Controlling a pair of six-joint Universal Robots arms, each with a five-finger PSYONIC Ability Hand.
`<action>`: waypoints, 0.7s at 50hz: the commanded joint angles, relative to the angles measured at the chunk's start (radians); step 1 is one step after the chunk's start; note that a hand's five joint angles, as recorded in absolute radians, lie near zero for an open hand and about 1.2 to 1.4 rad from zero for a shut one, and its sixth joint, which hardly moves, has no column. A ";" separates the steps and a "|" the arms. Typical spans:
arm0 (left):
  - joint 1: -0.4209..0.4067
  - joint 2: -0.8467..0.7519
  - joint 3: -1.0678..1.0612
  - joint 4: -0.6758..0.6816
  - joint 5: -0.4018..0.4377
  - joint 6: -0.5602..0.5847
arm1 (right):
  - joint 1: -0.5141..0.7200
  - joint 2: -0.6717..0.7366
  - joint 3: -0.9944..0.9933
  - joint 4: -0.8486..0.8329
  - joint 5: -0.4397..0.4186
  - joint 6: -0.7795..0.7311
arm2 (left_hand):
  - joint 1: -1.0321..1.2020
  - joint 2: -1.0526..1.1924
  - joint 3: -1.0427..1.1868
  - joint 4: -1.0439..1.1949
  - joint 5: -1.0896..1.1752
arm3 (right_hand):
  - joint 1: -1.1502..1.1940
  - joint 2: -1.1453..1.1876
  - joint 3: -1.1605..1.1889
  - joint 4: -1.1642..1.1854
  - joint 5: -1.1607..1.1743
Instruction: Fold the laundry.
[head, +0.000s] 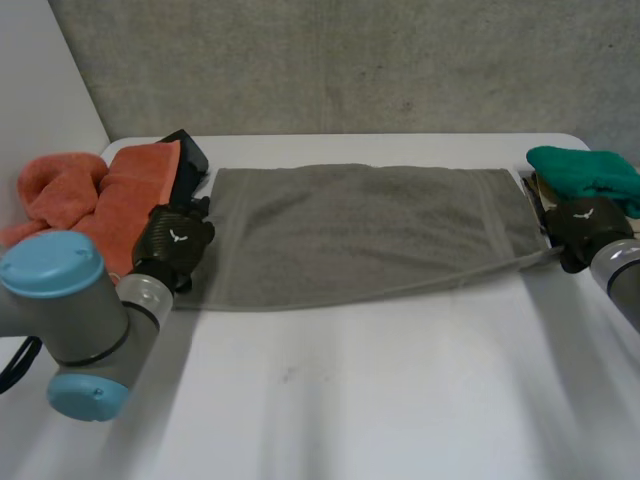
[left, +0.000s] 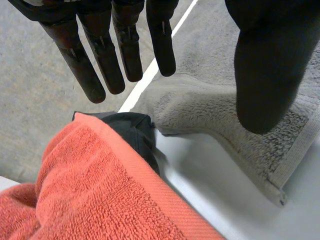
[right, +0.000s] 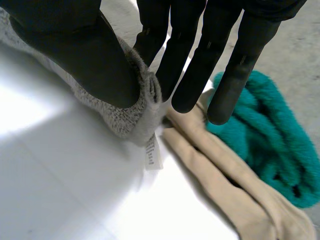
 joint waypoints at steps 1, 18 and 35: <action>0.051 0.020 0.030 -0.149 0.043 -0.129 | -0.039 -0.043 -0.030 0.028 -0.009 0.068 | 0.028 0.021 0.021 0.032 0.036 | 0.279 0.227 0.207 0.203 0.210; 0.114 -0.021 0.042 -0.257 0.182 -0.189 | -0.040 -0.012 -0.044 0.054 -0.045 0.089 | 0.066 0.059 0.060 0.070 0.074 | 0.279 0.227 0.207 0.203 0.210; 0.083 -0.152 0.188 -0.237 0.161 -0.195 | -0.037 -0.012 -0.030 0.054 -0.048 0.071 | 0.275 0.267 0.268 0.278 0.282 | 0.279 0.227 0.207 0.203 0.210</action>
